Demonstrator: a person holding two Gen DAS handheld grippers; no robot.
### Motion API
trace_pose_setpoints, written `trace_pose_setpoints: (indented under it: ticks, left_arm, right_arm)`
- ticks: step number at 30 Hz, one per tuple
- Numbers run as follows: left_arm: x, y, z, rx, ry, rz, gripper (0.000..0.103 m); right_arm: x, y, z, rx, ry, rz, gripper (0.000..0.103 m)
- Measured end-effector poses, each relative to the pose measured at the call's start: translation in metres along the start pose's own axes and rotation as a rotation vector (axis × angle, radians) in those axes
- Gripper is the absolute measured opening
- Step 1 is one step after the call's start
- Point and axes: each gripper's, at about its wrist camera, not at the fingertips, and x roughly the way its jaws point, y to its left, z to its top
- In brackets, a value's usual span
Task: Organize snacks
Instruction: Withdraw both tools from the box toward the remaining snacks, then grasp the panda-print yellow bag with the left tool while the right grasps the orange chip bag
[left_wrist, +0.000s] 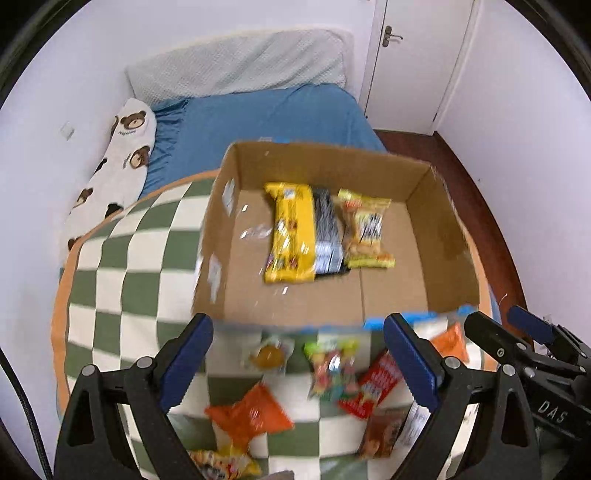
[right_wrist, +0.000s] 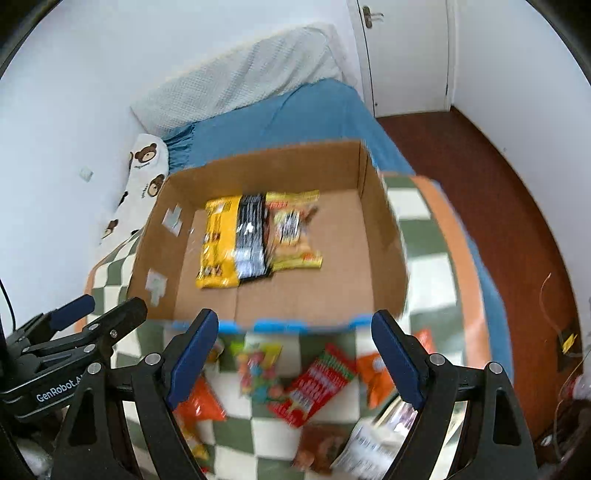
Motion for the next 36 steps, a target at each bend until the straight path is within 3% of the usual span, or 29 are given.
trace_pose_setpoints:
  ticks: [5, 8, 11, 16, 22, 23, 26, 29, 34, 36]
  left_arm:
    - [0.005, 0.030, -0.055, -0.031, 0.078, 0.061, 0.094]
    - [0.021, 0.056, -0.102, -0.059, 0.169, 0.097, 0.094]
    - [0.046, 0.071, -0.146, -0.013, 0.273, 0.136, 0.094]
    - [0.086, 0.068, -0.204, 0.229, 0.392, 0.205, 0.094]
    - [0.136, 0.045, -0.240, 0.508, 0.469, 0.271, 0.094]
    - [0.140, 0.044, -0.240, 0.521, 0.462, 0.278, 0.084]
    - [0.145, 0.049, -0.236, 0.447, 0.464, 0.233, 0.068]
    - [0.140, 0.070, -0.228, 0.281, 0.451, 0.218, 0.065]
    - [0.131, 0.148, -0.231, -0.215, 0.474, 0.164, 0.064]
    - [0.130, 0.172, -0.237, -0.360, 0.478, 0.141, 0.064]
  right_arm:
    - [0.016, 0.001, -0.055, 0.030, 0.109, 0.047, 0.087]
    - [0.033, 0.002, -0.095, 0.044, 0.185, 0.071, 0.087]
    - [0.056, 0.001, -0.132, 0.061, 0.274, 0.089, 0.087]
    - [0.084, 0.003, -0.173, 0.044, 0.374, 0.074, 0.087]
    - [0.103, 0.009, -0.191, 0.014, 0.428, 0.055, 0.087]
    - [0.105, 0.011, -0.192, 0.005, 0.430, 0.052, 0.087]
    - [0.108, 0.018, -0.190, 0.003, 0.439, 0.060, 0.087]
    - [0.116, 0.030, -0.184, 0.038, 0.456, 0.110, 0.087]
    - [0.150, 0.054, -0.175, 0.225, 0.515, 0.249, 0.087]
    - [0.169, 0.066, -0.173, 0.320, 0.551, 0.317, 0.087]
